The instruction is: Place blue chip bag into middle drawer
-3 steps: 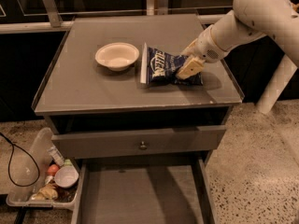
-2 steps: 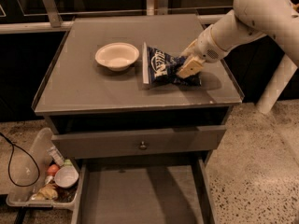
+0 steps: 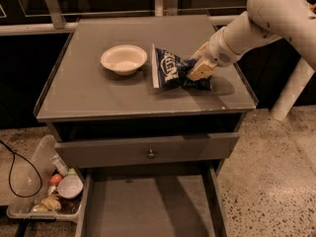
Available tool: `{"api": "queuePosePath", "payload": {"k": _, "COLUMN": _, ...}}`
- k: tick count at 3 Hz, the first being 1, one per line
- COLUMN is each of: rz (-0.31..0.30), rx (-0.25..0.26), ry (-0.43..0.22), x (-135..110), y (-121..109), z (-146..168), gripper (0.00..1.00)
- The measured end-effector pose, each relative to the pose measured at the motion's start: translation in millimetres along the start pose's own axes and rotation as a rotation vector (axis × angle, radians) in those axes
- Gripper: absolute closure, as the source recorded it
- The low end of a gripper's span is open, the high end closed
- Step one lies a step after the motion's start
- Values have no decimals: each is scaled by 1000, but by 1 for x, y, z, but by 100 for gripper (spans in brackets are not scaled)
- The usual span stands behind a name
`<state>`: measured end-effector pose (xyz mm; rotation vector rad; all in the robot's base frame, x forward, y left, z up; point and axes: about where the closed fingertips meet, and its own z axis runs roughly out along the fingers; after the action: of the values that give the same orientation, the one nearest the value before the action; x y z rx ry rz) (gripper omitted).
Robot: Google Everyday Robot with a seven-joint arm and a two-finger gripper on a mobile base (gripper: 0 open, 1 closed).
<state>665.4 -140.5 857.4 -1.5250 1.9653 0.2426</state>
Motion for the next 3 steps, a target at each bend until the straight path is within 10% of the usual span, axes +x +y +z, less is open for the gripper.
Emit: {"api": "queuePosePath", "payload": {"k": 3, "rz": -147, "rx": 56, "ry": -99, "x": -35, "y": 58, "z": -121, "gripper": 100}}
